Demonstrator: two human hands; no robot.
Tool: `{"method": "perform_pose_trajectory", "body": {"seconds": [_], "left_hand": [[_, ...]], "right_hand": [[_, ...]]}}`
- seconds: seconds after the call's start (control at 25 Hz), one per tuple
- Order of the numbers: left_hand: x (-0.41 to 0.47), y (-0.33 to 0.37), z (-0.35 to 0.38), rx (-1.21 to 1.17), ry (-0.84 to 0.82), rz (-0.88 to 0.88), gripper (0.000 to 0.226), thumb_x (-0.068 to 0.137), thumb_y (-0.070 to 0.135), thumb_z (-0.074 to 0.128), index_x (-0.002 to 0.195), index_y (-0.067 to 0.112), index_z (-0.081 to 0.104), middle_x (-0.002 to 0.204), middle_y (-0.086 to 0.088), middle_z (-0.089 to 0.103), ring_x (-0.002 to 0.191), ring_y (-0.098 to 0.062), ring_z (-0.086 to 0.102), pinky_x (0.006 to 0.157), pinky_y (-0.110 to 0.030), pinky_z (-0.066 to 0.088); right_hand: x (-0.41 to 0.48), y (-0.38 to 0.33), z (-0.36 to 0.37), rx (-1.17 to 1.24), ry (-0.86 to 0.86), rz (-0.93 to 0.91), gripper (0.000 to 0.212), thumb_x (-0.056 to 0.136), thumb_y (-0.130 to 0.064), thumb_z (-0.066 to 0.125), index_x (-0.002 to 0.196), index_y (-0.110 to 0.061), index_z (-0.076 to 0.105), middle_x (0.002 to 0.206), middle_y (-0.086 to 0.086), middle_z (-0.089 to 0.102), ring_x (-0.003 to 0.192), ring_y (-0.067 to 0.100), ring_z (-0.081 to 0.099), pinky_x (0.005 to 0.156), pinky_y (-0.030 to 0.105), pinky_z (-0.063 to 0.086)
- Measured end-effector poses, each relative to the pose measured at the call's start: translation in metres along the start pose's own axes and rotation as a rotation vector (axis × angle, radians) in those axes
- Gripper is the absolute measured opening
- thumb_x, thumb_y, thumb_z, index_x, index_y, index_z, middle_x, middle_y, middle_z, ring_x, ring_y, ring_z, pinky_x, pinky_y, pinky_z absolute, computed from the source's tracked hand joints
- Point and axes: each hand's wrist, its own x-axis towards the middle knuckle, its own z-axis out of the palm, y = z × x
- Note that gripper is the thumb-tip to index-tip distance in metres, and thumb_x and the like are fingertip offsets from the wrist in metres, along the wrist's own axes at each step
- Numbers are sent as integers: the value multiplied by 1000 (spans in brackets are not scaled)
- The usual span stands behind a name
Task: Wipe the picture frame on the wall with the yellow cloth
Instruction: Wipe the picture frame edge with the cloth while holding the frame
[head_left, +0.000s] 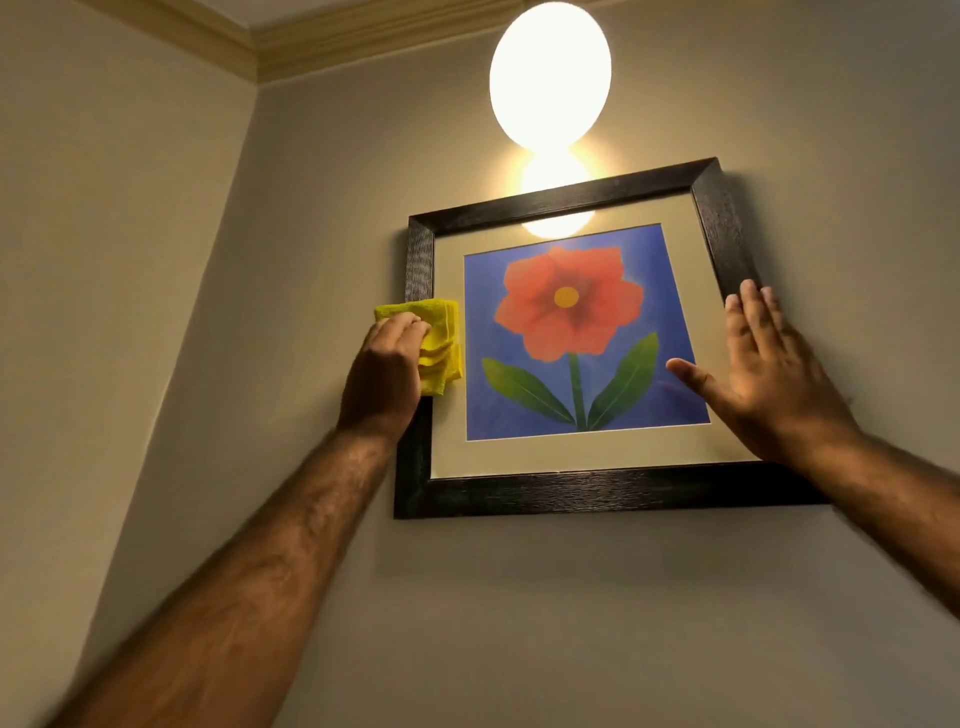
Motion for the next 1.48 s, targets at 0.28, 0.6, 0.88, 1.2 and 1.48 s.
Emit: {"method": "perform_pose_trajectory", "body": {"seconds": [0.28,0.6,0.88,1.2,1.48], "left_hand": [[-118,9,-2,-116,-138,-31,71,103,55,31,156,7,32,165,-10,32,154,-23,27,124,-35,27],[-66,9,2,-78,-181,-45,90,95,68,25,156,2,29,166,-15,26,156,-27,21,126,-33,19],[35,-11,23,-64,-170,-99,85,96,66,30,158,7,25,168,-10,22,157,-25,18,127,-36,17],[-96,4,-12,38,-209,-36,89,96,70,23,152,2,39,160,-17,38,150,-30,35,122,-38,30],[-83,15,-15,153,-282,-30,96,94,71,26,149,-6,39,158,-26,38,148,-38,36,121,-41,29]], "right_hand": [[-4,-1,16,-69,111,3,111,86,-85,16,163,-6,4,173,9,-4,161,21,-2,129,42,6],[-4,0,17,-67,138,-5,111,85,-85,15,163,-5,5,173,10,-2,161,22,-1,130,41,7],[-3,0,19,-82,160,-7,110,86,-84,16,163,-6,6,173,10,0,161,22,1,130,41,8],[-2,0,20,-77,151,-8,110,87,-84,16,163,-6,5,173,10,-2,161,23,0,129,40,7],[-3,0,20,-62,158,-9,109,87,-84,16,163,-6,5,173,10,-2,161,23,0,129,40,8]]}}
